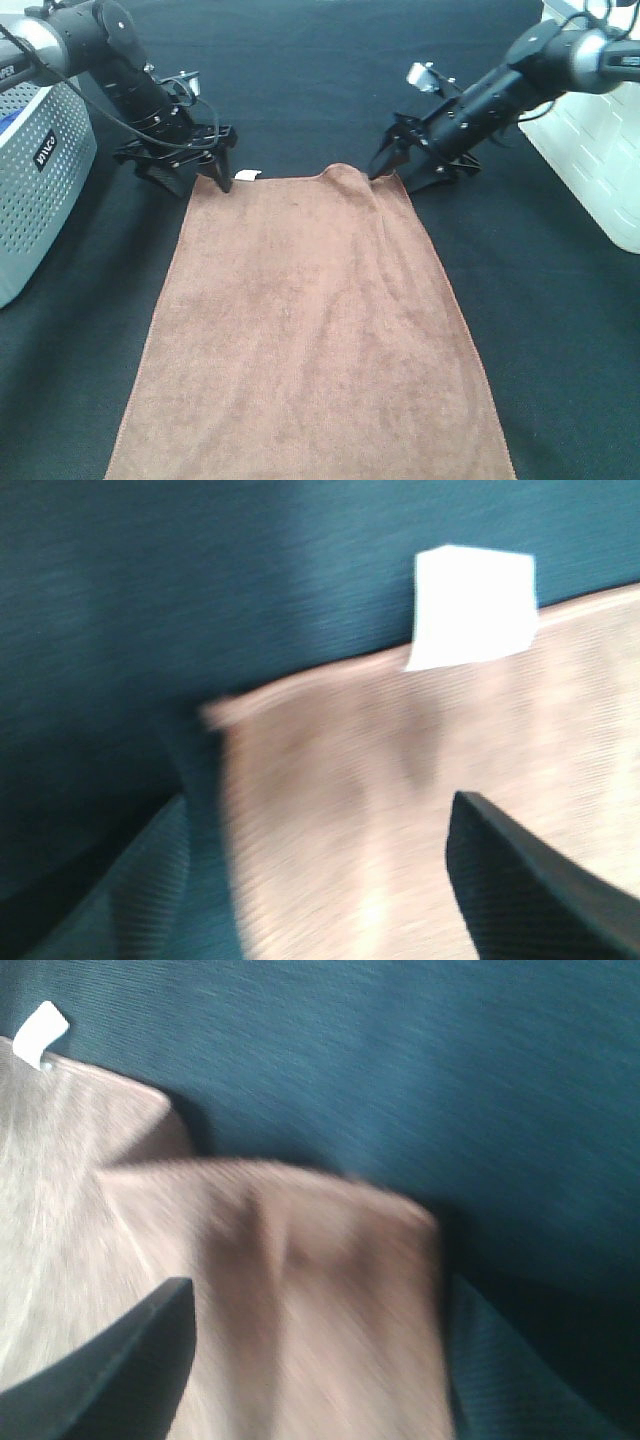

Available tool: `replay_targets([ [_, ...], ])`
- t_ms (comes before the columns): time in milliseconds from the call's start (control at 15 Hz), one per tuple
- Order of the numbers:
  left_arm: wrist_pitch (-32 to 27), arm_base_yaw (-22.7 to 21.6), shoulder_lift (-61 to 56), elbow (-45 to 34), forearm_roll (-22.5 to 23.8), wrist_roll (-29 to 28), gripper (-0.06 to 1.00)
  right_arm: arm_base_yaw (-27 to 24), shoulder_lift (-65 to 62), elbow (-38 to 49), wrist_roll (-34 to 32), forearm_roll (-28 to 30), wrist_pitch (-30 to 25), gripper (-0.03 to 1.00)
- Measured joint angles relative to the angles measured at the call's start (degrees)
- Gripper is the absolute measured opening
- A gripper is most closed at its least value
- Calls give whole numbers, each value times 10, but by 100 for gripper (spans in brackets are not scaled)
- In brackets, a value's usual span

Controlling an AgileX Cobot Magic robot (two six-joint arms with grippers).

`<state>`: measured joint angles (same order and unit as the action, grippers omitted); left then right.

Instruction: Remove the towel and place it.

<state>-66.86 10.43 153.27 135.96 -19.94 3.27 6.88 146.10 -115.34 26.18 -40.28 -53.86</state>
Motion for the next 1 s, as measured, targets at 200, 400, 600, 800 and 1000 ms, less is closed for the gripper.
replay_targets([
  [200,9,14,6,5,-13,10,68,11,0,0,0,1,26,66],
  [400,11,17,7,5,-18,13,60,13,2,0,0,13,45,53],
  [600,14,17,12,5,-9,26,27,13,5,0,0,45,61,24],
  [800,19,17,13,5,-10,52,1,13,5,0,0,66,67,0],
  [1000,18,19,14,9,-2,54,1,11,5,-1,0,69,69,0],
])
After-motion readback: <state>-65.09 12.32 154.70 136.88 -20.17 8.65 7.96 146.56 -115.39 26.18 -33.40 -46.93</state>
